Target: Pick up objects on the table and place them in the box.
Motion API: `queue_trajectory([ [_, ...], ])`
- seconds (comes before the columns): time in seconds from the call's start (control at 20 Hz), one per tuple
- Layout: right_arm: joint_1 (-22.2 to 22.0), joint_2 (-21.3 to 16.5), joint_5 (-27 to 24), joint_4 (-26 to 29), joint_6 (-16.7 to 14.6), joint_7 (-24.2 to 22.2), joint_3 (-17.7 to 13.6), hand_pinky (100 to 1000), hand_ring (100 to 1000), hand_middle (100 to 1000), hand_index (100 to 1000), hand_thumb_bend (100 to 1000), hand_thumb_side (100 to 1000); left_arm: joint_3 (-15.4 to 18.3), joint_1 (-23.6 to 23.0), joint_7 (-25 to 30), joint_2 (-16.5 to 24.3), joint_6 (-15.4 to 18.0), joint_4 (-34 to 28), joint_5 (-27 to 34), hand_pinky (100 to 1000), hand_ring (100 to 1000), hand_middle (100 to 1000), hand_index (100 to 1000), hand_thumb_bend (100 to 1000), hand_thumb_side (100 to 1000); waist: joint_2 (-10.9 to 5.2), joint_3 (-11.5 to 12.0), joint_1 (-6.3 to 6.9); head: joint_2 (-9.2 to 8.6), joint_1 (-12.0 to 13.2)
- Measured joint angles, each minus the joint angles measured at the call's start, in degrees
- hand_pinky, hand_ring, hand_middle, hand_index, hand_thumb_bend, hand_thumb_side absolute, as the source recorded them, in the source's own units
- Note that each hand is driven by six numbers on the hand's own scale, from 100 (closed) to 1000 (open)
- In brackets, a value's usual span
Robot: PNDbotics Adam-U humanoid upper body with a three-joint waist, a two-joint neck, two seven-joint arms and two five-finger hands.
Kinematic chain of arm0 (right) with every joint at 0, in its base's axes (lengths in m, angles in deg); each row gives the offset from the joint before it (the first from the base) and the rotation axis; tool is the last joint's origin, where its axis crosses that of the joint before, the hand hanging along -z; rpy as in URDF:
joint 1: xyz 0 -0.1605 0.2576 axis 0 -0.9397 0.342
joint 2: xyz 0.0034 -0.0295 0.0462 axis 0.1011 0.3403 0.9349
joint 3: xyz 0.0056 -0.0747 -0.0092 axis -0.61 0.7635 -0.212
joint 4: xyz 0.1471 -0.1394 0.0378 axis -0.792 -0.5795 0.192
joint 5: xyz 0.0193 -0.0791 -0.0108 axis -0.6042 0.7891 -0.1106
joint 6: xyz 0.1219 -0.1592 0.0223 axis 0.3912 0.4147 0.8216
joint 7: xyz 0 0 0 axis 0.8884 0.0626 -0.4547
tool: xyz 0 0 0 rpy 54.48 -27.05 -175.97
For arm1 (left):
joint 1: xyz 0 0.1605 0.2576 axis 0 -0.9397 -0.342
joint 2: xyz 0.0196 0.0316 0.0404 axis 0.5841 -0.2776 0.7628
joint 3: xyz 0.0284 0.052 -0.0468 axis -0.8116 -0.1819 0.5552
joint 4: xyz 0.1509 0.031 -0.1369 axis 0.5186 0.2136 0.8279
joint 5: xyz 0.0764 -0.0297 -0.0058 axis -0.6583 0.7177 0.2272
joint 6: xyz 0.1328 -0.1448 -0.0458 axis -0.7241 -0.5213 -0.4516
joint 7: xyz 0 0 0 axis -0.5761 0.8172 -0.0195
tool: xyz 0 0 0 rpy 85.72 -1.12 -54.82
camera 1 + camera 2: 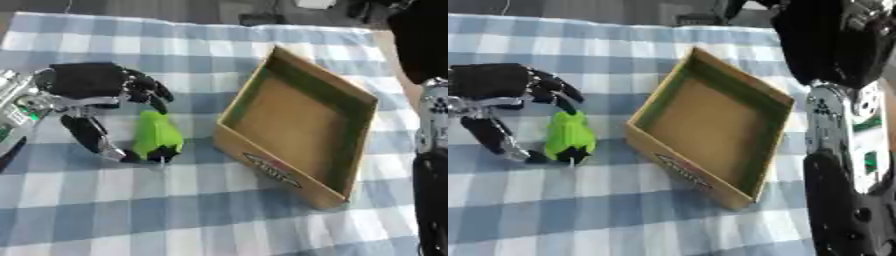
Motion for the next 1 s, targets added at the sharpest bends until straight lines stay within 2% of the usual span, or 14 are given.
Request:
queue_trajectory([
  [0.2, 0.4, 0.3, 0.0, 0.0, 0.1, -0.2, 0.3, 483, 568, 686, 837, 100, 942, 0.0, 0.0, 0.6, -0.7, -0.2, 1.7, -0.9, 100, 826, 826, 837, 588, 488, 0.31, -0.2, -0.01, 0.00, 0.0],
  [0.45, 0.9, 1.0, -0.2, 0.0, 0.3, -0.3, 0.3, 484, 568, 686, 837, 100, 942, 0.0, 0.1, 0.9, -1.5, -0.4, 3.1, -1.5, 100, 825, 825, 838, 571, 491, 0.65, -0.6, -0.01, 0.00, 0.0],
  [0.8, 1.4, 1.5, -0.5, 0.0, 0.4, -0.4, 0.3, 484, 568, 686, 836, 100, 942, 0.0, 0.4, 0.4, -1.6, 0.0, 4.8, -3.6, 100, 821, 821, 833, 523, 500, 1.00, -1.1, -0.01, 0.00, 0.0],
  [0.9, 1.4, 1.6, -0.5, 0.0, 0.4, -0.4, 0.3, 484, 568, 686, 836, 100, 942, 0.0, 0.6, 0.0, -2.0, 0.4, 5.1, -4.4, 100, 818, 818, 826, 459, 528, 1.01, -1.2, -0.01, 0.00, 0.0],
  [1.0, 1.4, 1.8, -0.5, 0.0, 0.5, -0.5, 0.3, 484, 568, 686, 836, 100, 941, 0.0, 0.7, -0.4, -2.1, 0.9, 5.3, -5.0, 100, 815, 816, 821, 448, 529, 1.04, -1.3, -0.01, 0.00, 0.0],
])
